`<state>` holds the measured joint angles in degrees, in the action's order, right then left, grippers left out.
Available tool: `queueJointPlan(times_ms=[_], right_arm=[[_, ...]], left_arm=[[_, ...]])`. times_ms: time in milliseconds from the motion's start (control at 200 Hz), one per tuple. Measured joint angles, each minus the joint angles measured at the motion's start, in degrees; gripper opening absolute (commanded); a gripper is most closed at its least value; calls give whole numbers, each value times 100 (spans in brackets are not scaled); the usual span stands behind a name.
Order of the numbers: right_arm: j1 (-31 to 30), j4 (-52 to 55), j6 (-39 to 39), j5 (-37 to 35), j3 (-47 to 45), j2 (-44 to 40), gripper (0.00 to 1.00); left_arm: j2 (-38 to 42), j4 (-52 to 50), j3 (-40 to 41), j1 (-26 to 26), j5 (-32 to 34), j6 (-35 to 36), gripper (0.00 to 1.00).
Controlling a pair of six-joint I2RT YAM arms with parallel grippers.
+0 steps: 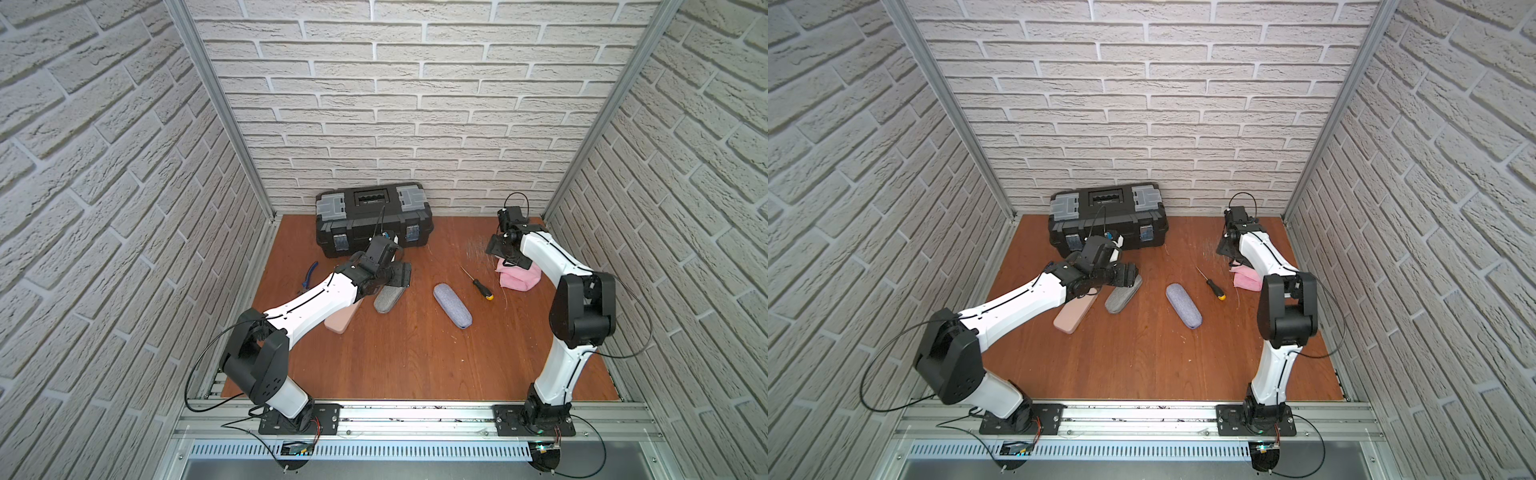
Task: Wipe the eyeglass case
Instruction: Pick up the cleaning item at the center of the board, then adjust the eyeglass case at the center of the board.
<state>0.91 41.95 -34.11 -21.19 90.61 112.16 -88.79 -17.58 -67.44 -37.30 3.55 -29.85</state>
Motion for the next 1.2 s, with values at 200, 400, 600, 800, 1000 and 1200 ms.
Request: queueJointPlan(times_ms=[200,400,600,800,1000,1200], right_arm=[[387,275,-4,-90,627,940,96],[640,444,-4,354,1161,1631,87],[822,369,-105,1010,1211,1716,37],[883,122,-101,1137,920,1513,3],[466,262,210,525,68,227,3],[-667,223,546,330,-975,-1928,3]], left_arm=[[-17,22,0,2,-31,-22,91],[-177,48,-2,2,-68,-120,98],[-181,66,0,-2,-68,-155,98],[-181,98,-2,-35,-68,-186,98],[-181,173,0,-68,-70,-286,98],[-181,310,0,-184,-63,-494,96]])
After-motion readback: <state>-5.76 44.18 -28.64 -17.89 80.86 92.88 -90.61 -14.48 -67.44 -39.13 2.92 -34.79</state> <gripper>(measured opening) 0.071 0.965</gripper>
